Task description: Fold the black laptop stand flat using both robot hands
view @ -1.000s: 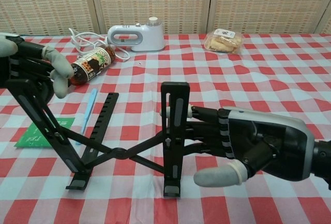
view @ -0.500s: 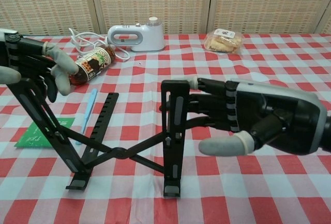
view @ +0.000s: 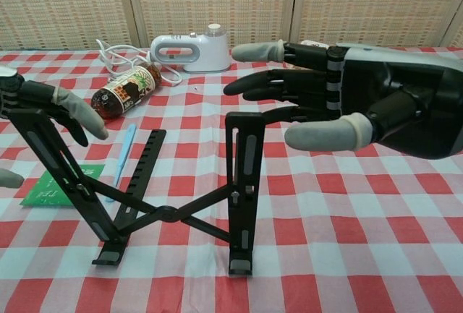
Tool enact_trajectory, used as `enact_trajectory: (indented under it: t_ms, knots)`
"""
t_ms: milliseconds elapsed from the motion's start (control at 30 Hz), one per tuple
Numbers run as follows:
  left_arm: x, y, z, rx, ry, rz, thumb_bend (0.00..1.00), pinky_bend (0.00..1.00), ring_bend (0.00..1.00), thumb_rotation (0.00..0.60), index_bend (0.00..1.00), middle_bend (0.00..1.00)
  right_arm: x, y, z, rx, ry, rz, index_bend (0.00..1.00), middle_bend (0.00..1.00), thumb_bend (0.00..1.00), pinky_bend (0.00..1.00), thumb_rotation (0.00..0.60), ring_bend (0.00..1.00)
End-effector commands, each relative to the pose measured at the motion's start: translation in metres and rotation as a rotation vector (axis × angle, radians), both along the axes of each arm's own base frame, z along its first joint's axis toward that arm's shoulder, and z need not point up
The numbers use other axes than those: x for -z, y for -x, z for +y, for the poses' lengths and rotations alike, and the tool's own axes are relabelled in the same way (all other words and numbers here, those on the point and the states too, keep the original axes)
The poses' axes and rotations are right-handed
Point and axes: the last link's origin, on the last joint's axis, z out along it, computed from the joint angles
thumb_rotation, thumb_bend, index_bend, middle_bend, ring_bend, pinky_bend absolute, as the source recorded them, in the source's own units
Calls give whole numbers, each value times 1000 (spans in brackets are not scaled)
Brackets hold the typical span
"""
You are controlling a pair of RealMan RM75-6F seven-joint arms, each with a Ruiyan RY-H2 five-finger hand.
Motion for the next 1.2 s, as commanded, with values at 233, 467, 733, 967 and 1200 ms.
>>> enact_trajectory:
  t_ms: [233, 467, 733, 967, 1200]
  knots:
    - [37, 4, -12, 5, -92, 107, 220, 350, 227, 600, 327, 213, -2, 4, -1, 13, 5, 4, 87, 181, 153, 102, 600, 53]
    - [56, 5, -14, -11, -126, 136, 220, 350, 227, 600, 372, 213, -3, 6, -2, 18, 5, 5, 87, 181, 153, 102, 600, 53]
    - [71, 6, -18, -42, -141, 143, 220, 350, 227, 600, 425, 213, -1, 8, -1, 17, -5, 1, 87, 181, 153, 102, 600, 53]
    - [81, 2, -19, -68, -144, 123, 233, 350, 228, 600, 438, 213, 0, 7, 0, 13, -11, -4, 87, 181, 153, 102, 600, 53]
    - [88, -2, -19, -69, -152, 124, 307, 350, 228, 600, 457, 213, -2, 10, 1, 19, -8, -8, 87, 181, 153, 102, 600, 53]
